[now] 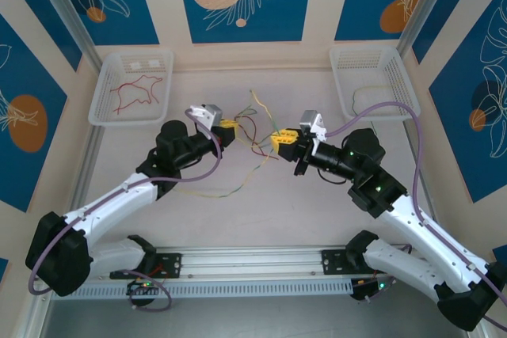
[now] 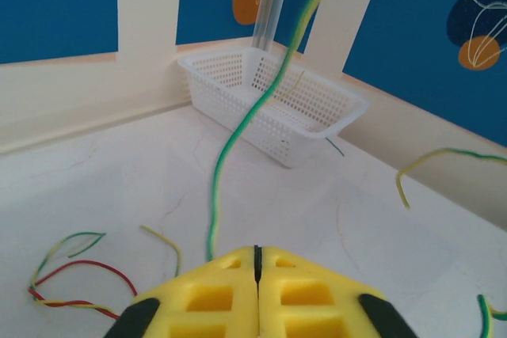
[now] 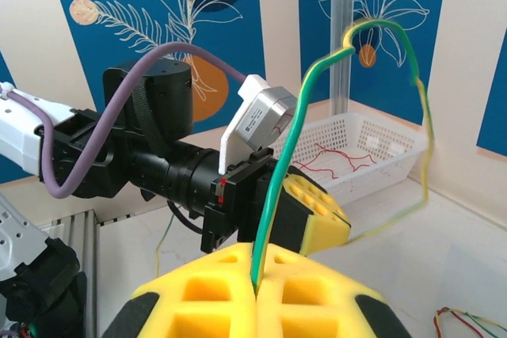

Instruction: Untangle the cables

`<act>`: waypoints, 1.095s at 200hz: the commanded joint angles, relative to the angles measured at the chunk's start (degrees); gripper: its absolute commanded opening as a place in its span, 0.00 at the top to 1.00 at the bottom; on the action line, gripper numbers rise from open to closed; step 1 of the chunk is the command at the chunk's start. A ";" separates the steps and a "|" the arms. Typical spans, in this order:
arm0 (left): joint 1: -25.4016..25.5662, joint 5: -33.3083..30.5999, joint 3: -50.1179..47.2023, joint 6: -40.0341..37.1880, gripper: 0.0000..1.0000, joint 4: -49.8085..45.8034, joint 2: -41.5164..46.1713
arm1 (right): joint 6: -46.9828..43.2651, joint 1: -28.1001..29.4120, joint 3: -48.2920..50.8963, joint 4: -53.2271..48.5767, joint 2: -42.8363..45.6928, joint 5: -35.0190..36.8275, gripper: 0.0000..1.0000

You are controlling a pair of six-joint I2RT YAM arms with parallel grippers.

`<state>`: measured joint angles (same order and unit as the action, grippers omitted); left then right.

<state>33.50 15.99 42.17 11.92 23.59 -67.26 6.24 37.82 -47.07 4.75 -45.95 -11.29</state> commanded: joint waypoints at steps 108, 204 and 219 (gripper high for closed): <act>-0.42 -2.73 -0.32 -8.38 0.39 -4.22 10.77 | -5.45 -2.03 -1.10 -8.05 2.69 0.96 1.00; -0.42 8.08 9.11 -20.11 0.13 -8.86 7.70 | -12.29 -4.90 -7.63 -19.94 1.68 -13.49 1.00; -0.45 11.84 11.29 -21.11 0.10 -9.20 5.64 | -12.48 -5.25 -7.78 -20.06 1.65 -14.58 1.00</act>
<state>33.39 20.53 49.06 -4.89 15.33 -59.40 -3.99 33.17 -52.88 -12.12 -44.16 -21.39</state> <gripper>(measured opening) 0.886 0.045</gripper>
